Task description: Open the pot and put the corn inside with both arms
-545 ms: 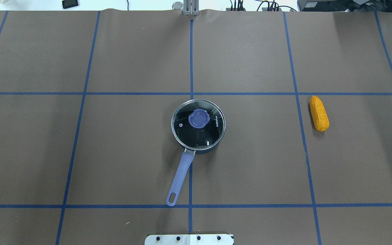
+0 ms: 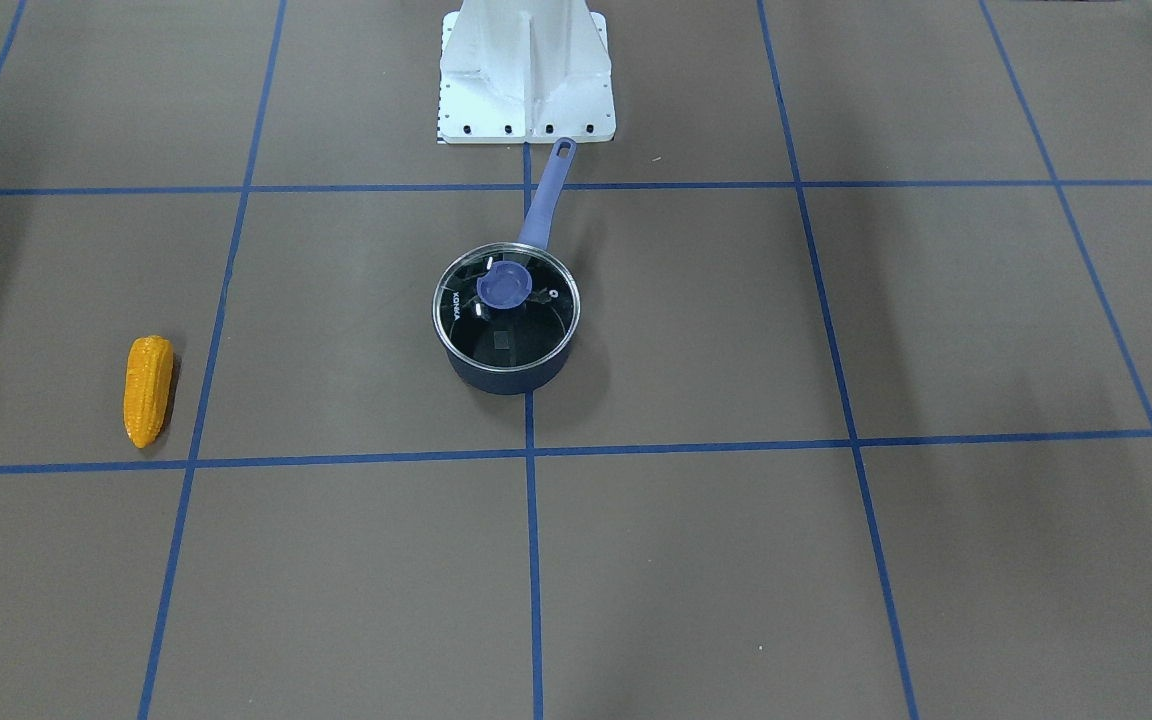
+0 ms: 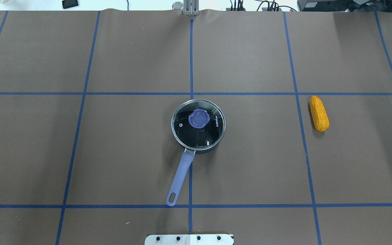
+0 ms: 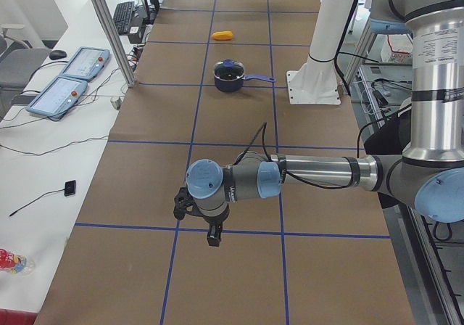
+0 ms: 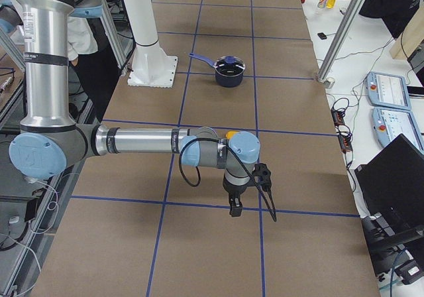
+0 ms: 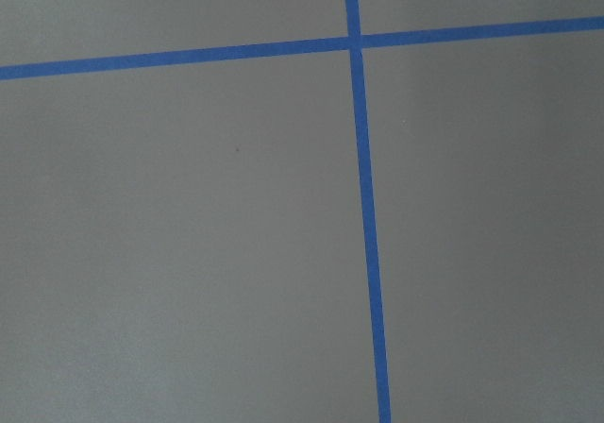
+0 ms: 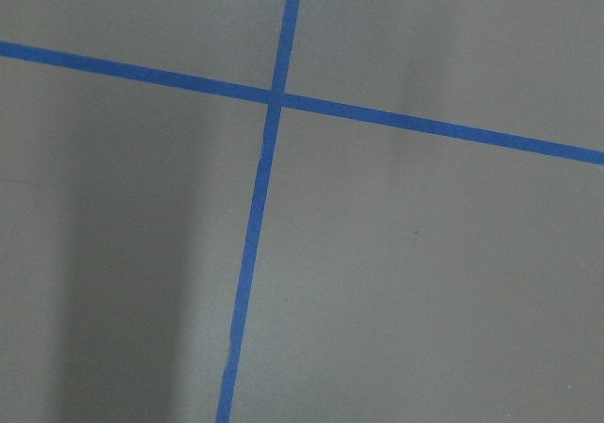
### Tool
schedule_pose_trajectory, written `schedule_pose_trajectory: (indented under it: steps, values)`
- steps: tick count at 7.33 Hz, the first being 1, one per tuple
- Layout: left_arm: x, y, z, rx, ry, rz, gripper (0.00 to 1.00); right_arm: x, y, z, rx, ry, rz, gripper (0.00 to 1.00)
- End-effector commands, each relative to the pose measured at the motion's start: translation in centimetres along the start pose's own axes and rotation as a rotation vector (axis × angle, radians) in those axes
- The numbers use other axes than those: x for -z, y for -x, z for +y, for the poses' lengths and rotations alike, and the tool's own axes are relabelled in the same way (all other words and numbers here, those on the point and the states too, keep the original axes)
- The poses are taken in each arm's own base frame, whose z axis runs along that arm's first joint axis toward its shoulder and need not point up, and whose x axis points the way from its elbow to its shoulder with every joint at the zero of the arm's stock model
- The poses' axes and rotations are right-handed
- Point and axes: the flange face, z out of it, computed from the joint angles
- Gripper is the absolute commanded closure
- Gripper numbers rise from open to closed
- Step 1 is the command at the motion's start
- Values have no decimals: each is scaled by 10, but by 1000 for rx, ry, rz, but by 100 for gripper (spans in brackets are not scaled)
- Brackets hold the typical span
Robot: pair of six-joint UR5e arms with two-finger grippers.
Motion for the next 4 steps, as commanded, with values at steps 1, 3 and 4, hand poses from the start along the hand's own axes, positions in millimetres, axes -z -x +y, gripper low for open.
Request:
schedule_pose_trajectory:
  steps: [1,3,4]
  values:
    - [4,-5,-6,-39,-31,-8,1,6,4,-3,9,-13,1,0]
    - [12,-11,-12,-63,-63,-14,1,23,14,-25,37,-47,8,0]
    - [30,-29,-19,-105,-99,-23,1,45,29,-40,73,-90,21,0]
